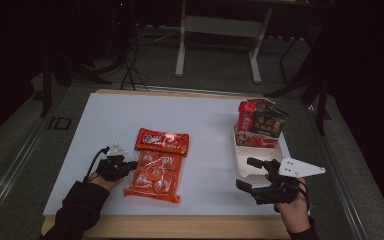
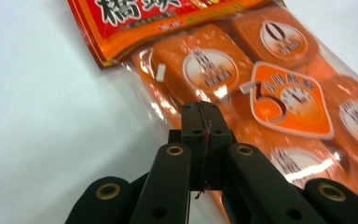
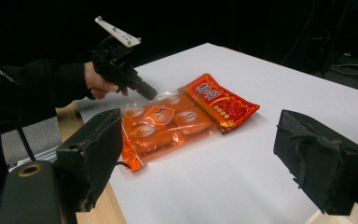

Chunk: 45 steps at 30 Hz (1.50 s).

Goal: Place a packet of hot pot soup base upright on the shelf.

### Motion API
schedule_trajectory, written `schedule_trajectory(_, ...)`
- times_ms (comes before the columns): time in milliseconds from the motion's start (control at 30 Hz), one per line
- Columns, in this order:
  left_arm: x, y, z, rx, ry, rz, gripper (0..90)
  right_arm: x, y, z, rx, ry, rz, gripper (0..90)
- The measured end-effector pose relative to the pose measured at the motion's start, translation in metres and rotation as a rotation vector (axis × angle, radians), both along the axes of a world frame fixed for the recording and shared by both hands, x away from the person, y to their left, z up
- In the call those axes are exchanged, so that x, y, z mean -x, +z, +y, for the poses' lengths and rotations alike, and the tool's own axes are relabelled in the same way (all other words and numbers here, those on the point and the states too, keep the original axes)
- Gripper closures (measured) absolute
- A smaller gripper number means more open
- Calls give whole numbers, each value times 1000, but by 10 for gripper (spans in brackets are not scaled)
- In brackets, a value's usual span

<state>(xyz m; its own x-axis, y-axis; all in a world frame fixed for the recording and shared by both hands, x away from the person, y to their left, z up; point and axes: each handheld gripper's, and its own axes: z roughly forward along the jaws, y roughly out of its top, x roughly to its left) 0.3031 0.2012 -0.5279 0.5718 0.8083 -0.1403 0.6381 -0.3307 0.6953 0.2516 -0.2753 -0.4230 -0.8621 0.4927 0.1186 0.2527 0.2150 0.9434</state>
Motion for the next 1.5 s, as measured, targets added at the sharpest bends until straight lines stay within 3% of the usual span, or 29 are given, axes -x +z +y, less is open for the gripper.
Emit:
schedule_trajectory(167,4,-7,1,27,-6,31,900,1,1,2,1,5,-1,155)
schedule_trajectory(367,4,-10,-4,19,-6,29,900,1,0,2,3,5,3,155)
schedule_trajectory(467,5,-10,-7,37,-11,35,900,0,-2,3,6,8,7,155)
schedule_trajectory(767,4,-10,-39,33,-76,35,900,1,-2,5,15,14,5,155)
schedule_trajectory(1033,2,-8,-52,32,-101,34,900,1,-2,4,13,13,5,155)
schedule_trajectory(1233,-13,-8,-45,33,-33,18,900,2,-2,3,15,10,1,155)
schedule_trajectory(1300,-18,-8,-42,52,-5,17,900,2,-2,2,17,8,0,155)
schedule_trajectory(1500,-28,-9,-48,33,-5,7,900,1,-2,0,12,3,4,155)
